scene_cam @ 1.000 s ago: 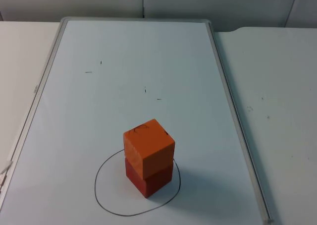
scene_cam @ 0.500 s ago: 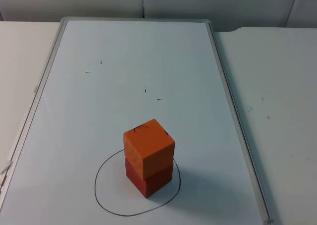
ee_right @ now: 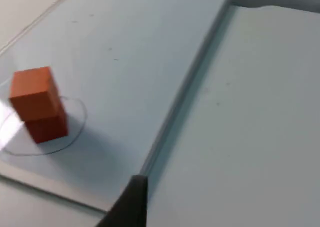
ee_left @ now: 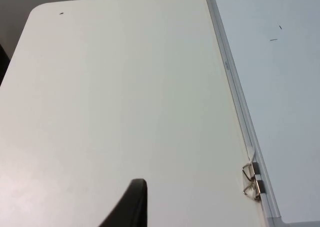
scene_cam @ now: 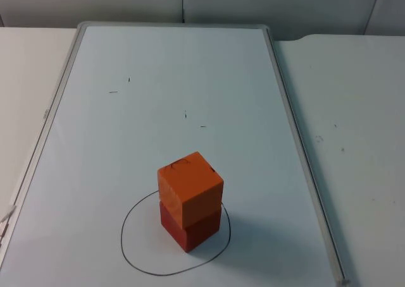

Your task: Pick up one cube with the left hand and another cube with the right hand. First place the cube in the right hand at the target position, then stack the cube in the left hand on top.

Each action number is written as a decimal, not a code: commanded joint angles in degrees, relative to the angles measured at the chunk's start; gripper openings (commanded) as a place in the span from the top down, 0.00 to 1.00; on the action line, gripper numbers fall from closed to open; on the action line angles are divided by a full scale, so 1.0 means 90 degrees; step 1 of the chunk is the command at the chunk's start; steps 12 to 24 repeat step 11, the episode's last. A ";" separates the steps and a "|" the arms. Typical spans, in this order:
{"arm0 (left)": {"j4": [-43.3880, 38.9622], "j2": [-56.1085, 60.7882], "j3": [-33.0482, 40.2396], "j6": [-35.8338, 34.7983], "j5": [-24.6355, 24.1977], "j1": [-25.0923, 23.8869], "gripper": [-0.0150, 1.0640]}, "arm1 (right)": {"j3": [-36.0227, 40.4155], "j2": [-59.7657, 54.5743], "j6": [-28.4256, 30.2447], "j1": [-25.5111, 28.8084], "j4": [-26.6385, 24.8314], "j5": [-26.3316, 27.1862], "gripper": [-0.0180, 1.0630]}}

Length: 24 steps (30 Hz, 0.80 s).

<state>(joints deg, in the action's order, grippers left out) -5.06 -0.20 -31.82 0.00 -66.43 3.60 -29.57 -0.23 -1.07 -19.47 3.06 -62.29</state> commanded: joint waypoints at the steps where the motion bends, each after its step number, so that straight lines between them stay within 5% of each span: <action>1: 0.0026 0.0022 0.0021 0.0000 0.0060 -0.0016 0.01 | 0.0045 0.0025 -0.0004 0.0418 -0.0019 0.0060 0.01; 11: 0.0026 0.0022 0.0021 0.0000 0.0060 -0.0016 0.01 | 0.0045 0.0025 -0.0004 0.1896 -0.0019 0.0060 0.01; 24: 0.0026 0.0022 0.0021 0.0000 0.0060 -0.0016 0.01 | 0.0045 0.0025 -0.0004 0.1896 -0.0019 0.0060 0.01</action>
